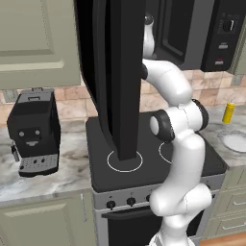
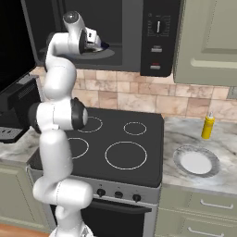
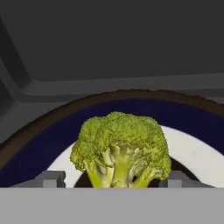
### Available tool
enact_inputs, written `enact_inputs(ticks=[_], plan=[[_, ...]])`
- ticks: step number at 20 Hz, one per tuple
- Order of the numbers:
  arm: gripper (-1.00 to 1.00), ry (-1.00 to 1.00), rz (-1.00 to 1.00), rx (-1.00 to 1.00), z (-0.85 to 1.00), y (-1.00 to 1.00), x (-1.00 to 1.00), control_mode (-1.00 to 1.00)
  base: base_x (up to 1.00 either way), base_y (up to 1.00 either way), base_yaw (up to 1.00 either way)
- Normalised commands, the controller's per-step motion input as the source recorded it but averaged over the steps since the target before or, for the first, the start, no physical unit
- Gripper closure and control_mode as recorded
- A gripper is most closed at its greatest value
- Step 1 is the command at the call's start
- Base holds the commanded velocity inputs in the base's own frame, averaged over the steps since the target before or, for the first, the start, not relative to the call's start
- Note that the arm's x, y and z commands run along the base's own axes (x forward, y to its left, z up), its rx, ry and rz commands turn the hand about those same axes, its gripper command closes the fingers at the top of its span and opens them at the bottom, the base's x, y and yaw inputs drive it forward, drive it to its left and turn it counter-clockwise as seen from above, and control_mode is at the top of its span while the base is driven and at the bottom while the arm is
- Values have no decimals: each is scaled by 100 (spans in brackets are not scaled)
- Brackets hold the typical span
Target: Pick the broccoli from the microwave and place it on plate located on the counter.
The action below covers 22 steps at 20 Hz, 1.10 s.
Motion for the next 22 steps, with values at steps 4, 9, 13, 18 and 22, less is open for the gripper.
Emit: enact_inputs(ticks=[4,9,13,18,22], plan=[[100,0,0,0,0,0,0,-100,0,0,0],[100,-3,0,0,4,0,-7,-100,0,0,0],[100,-14,0,0,20,-6,-39,-100,0,0,0],[100,-28,0,0,5,-16,-88,-100,0,0,0],[100,-21,0,0,-13,-22,-100,-100,0,0,0]])
